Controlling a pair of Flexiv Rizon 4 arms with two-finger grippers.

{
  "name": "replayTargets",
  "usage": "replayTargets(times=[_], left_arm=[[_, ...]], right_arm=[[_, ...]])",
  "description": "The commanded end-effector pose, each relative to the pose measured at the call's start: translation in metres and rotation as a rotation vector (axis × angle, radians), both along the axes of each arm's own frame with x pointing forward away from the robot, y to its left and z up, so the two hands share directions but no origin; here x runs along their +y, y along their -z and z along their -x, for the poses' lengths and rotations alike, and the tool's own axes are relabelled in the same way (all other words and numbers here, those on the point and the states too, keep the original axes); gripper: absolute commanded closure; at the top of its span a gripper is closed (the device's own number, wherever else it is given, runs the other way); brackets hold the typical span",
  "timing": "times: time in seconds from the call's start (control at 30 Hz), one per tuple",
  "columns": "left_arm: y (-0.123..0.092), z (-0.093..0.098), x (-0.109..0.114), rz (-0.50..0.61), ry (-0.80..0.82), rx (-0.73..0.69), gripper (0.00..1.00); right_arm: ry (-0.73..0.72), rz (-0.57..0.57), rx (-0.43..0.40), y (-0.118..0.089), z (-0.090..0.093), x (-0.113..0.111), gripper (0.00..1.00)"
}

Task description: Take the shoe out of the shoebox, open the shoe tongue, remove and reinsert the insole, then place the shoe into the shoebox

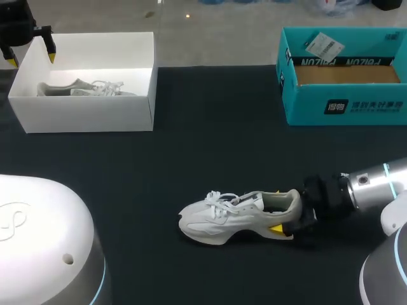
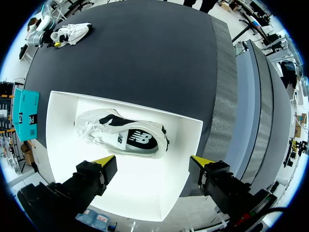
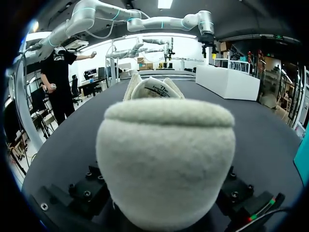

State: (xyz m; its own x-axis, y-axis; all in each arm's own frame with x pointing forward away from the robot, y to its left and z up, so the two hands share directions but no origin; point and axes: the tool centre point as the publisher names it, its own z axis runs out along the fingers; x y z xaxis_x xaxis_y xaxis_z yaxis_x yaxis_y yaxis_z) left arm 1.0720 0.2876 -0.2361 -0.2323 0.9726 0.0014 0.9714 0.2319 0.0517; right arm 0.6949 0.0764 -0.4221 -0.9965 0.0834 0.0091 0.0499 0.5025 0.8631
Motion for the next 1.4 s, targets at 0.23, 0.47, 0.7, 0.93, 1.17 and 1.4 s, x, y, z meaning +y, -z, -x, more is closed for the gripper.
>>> replayTargets(times=[0.23,0.47,0.7,0.93,1.17,1.4], left_arm=[[-0.009,0.001,-0.013,0.012,-0.061,-0.006,0.0],[-0.016,0.028,-0.057,-0.032,-0.151,0.009,0.0],[-0.006,0.062,-0.105,-0.052,-0.202,-0.005,0.0],[0.006,0.094,-0.168,-0.008,-0.162,-0.036,0.0],[-0.004,0.108,-0.214,0.015,-0.354,-0.052,0.0],[-0.011,0.113,-0.238,-0.091,-0.671,-0.081,0.0]], right_arm=[[0.002,0.004,-0.001,0.01,-0.003,0.005,1.0],[0.002,0.004,-0.001,0.01,-0.003,0.005,1.0],[0.002,0.004,-0.001,0.01,-0.003,0.005,1.0],[0.002,0.004,-0.001,0.01,-0.003,0.005,1.0],[0.002,0.004,-0.001,0.01,-0.003,0.005,1.0],[0.002,0.004,-0.001,0.01,-0.003,0.005,1.0]])
